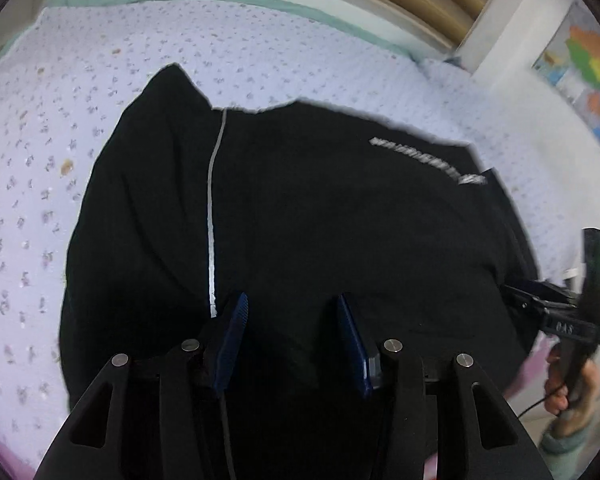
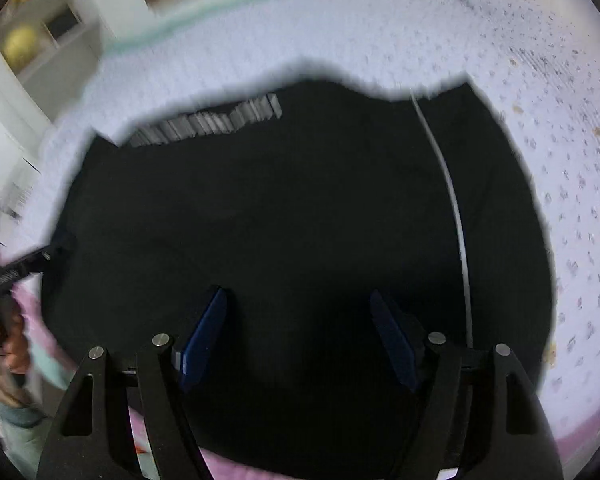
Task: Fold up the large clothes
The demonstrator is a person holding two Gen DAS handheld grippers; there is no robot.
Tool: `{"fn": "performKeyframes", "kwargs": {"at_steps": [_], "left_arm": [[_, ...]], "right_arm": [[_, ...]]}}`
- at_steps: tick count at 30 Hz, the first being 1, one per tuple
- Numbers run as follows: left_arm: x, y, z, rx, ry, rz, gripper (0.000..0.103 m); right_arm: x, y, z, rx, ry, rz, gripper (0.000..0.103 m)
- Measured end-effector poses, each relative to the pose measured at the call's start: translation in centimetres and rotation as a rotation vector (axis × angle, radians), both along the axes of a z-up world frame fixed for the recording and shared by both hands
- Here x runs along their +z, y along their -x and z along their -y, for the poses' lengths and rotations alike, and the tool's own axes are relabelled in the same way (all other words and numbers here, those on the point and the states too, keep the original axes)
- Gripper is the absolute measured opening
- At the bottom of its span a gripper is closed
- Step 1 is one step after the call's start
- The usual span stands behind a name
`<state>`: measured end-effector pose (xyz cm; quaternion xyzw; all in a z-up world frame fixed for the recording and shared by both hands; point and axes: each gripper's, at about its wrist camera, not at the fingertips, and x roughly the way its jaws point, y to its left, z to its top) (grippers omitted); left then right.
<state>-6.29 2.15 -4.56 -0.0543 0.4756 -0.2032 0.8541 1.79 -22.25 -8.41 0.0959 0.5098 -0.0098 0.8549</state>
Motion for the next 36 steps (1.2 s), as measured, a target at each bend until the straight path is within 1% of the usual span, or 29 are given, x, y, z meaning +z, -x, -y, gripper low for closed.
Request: {"fn": "performKeyframes", "kwargs": {"at_steps": [2, 5, 8, 9, 10, 11, 12, 13, 14, 15, 16, 17, 18, 20, 22, 24, 26, 27, 28, 32, 36], "left_arm": [[-0.7, -0.3, -0.4, 0.020, 0.016, -0.001, 0.047], [-0.4, 0.0, -0.7, 0.045, 0.040, 0.014, 0.047], [1.2, 1.6, -0.9, 0.050, 0.001, 0.050, 0.048], [1.9, 2.1, -1.0, 0.052, -0.007, 0.064, 0.048], [3.2, 2.8, -1.0, 0.053, -0.008, 0.092, 0.048], [4.7, 3.5, -0.9, 0.062, -0.018, 0.128, 0.048], [6.0, 4.1, -0.7, 0.079, -0.046, 0.162, 0.048], [7.5, 4.8, -0.5, 0.108, -0.094, 0.205, 0.048], [8.6, 5.4, -0.4, 0.127, -0.127, 0.236, 0.048], [10.3, 6.3, -0.1, 0.144, -0.161, 0.282, 0.048], [11.9, 7.3, 0.0, 0.146, -0.164, 0.327, 0.048], [13.2, 7.9, 0.0, 0.145, -0.152, 0.358, 0.049], [14.8, 8.8, 0.0, 0.141, -0.131, 0.395, 0.052], [17.6, 10.2, 0.2, 0.130, -0.103, 0.446, 0.054], [20.0, 11.5, 1.0, 0.134, -0.120, 0.491, 0.056], [21.5, 12.8, 1.7, 0.140, -0.152, 0.528, 0.057], [22.3, 13.9, 2.1, 0.156, -0.169, 0.562, 0.063], [22.4, 14.4, 2.3, 0.160, -0.179, 0.575, 0.068], [22.3, 14.9, 2.6, 0.160, -0.188, 0.587, 0.070], [21.1, 16.2, 3.5, 0.175, -0.238, 0.588, 0.070], [19.3, 16.8, 4.1, 0.182, -0.260, 0.579, 0.070]], "right_arm": [[-0.9, 0.0, -1.2, 0.009, 0.090, 0.011, 0.077], [-1.1, 0.3, -1.4, -0.027, 0.097, 0.029, 0.077], [-0.1, 1.1, -1.2, -0.048, 0.092, 0.054, 0.077], [1.1, 1.1, -1.6, -0.054, 0.102, 0.073, 0.077], [2.0, 1.8, -1.7, -0.054, 0.115, 0.097, 0.077], [3.6, 2.6, -2.1, -0.052, 0.140, 0.139, 0.077], [5.0, 3.1, -2.6, -0.049, 0.155, 0.174, 0.077], [6.4, 3.5, -3.0, -0.046, 0.162, 0.206, 0.077], [8.4, 4.2, -3.6, -0.041, 0.163, 0.251, 0.077], [9.8, 4.7, -4.1, -0.039, 0.162, 0.281, 0.078], [11.4, 5.2, -4.8, -0.033, 0.161, 0.317, 0.080], [12.9, 5.3, -5.7, -0.027, 0.162, 0.349, 0.081], [14.0, 5.7, -6.3, -0.022, 0.164, 0.372, 0.085], [16.3, 6.6, -7.3, -0.013, 0.172, 0.416, 0.086], [18.3, 6.5, -9.1, 0.000, 0.182, 0.440, 0.087], [19.8, 7.6, -10.2, 0.010, 0.189, 0.467, 0.088], [20.6, 8.6, -10.8, 0.017, 0.175, 0.488, 0.090], [20.9, 8.9, -11.1, 0.018, 0.165, 0.497, 0.092], [20.9, 9.0, -11.3, 0.017, 0.161, 0.501, 0.093], [20.3, 10.0, -12.4, 0.013, 0.153, 0.499, 0.093], [19.1, 10.0, -12.9, 0.003, 0.196, 0.473, 0.093]]}}
